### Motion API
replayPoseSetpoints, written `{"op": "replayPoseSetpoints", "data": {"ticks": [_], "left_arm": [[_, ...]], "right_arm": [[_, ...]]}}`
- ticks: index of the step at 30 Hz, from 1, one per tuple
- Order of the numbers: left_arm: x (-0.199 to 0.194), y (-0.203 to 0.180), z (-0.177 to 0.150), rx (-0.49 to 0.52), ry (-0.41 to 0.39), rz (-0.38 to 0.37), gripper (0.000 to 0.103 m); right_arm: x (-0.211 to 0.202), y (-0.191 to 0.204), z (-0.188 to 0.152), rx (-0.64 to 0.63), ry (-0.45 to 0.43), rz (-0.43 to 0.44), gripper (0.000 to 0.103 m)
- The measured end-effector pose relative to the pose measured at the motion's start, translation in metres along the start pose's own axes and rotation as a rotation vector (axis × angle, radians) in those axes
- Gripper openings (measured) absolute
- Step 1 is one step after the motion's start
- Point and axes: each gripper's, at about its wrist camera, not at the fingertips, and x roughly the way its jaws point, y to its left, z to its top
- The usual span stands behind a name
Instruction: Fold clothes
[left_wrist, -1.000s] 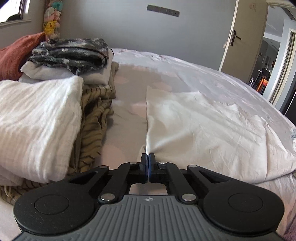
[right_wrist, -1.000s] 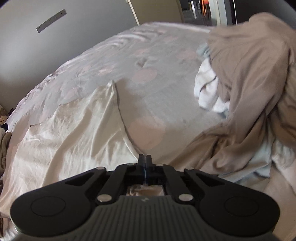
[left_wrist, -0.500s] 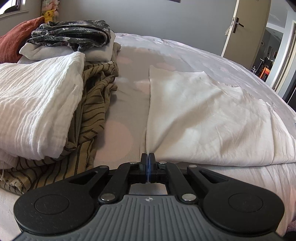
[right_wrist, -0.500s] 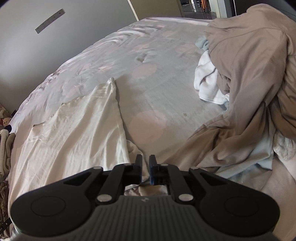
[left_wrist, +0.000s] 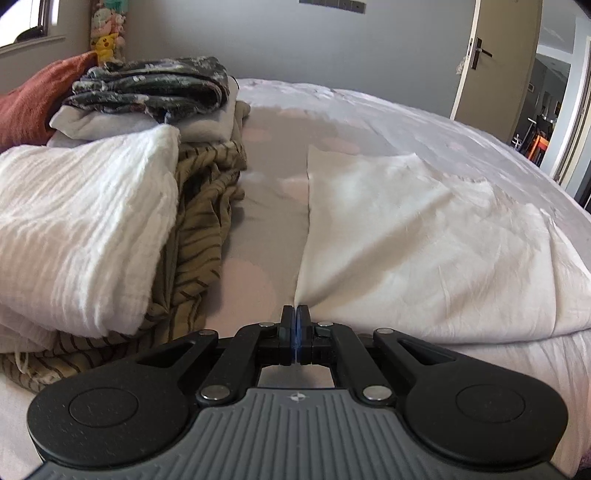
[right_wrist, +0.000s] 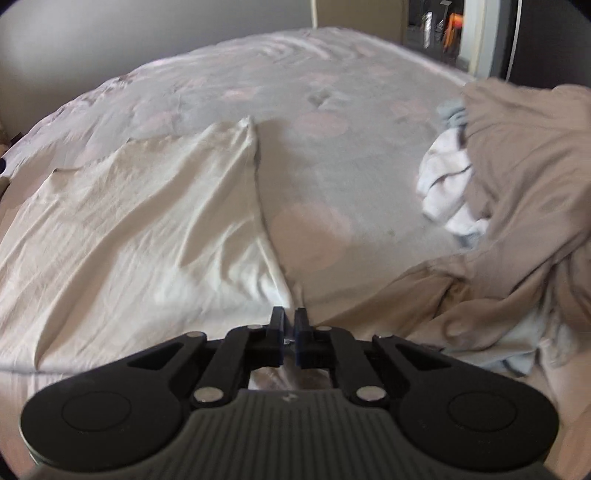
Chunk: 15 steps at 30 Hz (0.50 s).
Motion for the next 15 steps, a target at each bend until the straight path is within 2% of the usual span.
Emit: {"op": "replayPoseSetpoints", "data": {"ticks": [2, 3, 6, 9, 13, 14, 15], "left_arm": [[-0.009, 0.002, 0.009, -0.009, -0.031, 0.013, 0.0], [-0.007, 0.001, 0.01, 0.002, -0.019, 0.022, 0.0], [0.008, -0.001, 0.01, 0.049, 0.043, 0.053, 0.0], [0.013, 0.001, 0.003, 0.055, 0.067, 0.046, 0.0], [0.019, 0.005, -0.007, 0.058, 0.094, 0.033, 0.0], [0.021, 0.006, -0.009, 0.058, 0.101, 0.03, 0.0], [0.019, 0.008, -0.008, 0.051, 0.104, 0.023, 0.001]], "right_arm": [[-0.005, -0.004, 0.0, 0.025, -0.039, -0.032, 0.005], [-0.005, -0.004, 0.001, 0.024, -0.048, -0.048, 0.005], [0.006, -0.002, 0.001, 0.007, 0.011, -0.064, 0.005], [0.02, -0.008, 0.001, 0.038, 0.095, -0.054, 0.005], [0.022, -0.01, 0.0, 0.06, 0.12, -0.053, 0.006], [0.021, -0.009, 0.0, 0.057, 0.126, -0.056, 0.008], [0.018, -0.012, -0.001, 0.073, 0.12, -0.067, 0.015]]}}
